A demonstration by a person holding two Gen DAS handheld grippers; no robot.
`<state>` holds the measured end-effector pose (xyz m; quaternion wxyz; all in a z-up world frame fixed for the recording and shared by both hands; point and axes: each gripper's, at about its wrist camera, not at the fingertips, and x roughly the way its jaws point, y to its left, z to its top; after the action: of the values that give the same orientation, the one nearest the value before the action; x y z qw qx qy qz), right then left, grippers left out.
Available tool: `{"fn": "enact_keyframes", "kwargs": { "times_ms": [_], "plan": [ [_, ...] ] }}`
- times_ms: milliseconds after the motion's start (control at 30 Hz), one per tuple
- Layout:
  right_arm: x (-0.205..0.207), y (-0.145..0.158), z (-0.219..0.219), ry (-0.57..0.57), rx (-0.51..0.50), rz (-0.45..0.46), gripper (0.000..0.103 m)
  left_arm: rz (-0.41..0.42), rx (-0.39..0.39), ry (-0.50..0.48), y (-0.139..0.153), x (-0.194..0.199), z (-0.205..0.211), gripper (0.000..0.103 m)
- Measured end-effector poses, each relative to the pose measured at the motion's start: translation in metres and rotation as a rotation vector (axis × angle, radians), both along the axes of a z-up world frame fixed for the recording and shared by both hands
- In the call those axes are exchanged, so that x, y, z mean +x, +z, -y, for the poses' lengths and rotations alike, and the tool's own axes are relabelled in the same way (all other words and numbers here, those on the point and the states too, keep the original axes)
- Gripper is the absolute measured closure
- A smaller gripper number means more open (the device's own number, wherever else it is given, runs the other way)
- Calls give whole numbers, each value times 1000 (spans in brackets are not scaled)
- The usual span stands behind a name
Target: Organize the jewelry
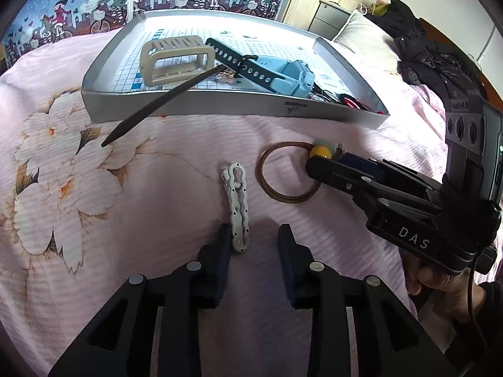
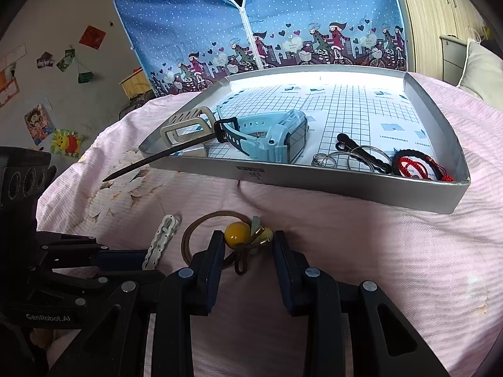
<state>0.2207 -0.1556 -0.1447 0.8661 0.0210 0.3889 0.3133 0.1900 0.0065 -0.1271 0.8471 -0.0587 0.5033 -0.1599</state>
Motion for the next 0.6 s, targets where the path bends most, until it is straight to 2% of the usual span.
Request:
{"fn": "enact_keyframes", "kwargs": {
  "times_ms": [133,200,300,600],
  "plan": [
    [0,-1,0,0,-5,-2,73,-13,19,25,-3,3,-2,90],
    [0,-1,0,0,-7,-2,73,-18,15,38,-4,4,-4,94],
    [0,-1,0,1,-7,-3,73,-20,-8,45,-4,4,-8,94],
    [-1,-1,2,1,10,-5,73,59,8,45,9,-7,-8,94]
  ]
}}
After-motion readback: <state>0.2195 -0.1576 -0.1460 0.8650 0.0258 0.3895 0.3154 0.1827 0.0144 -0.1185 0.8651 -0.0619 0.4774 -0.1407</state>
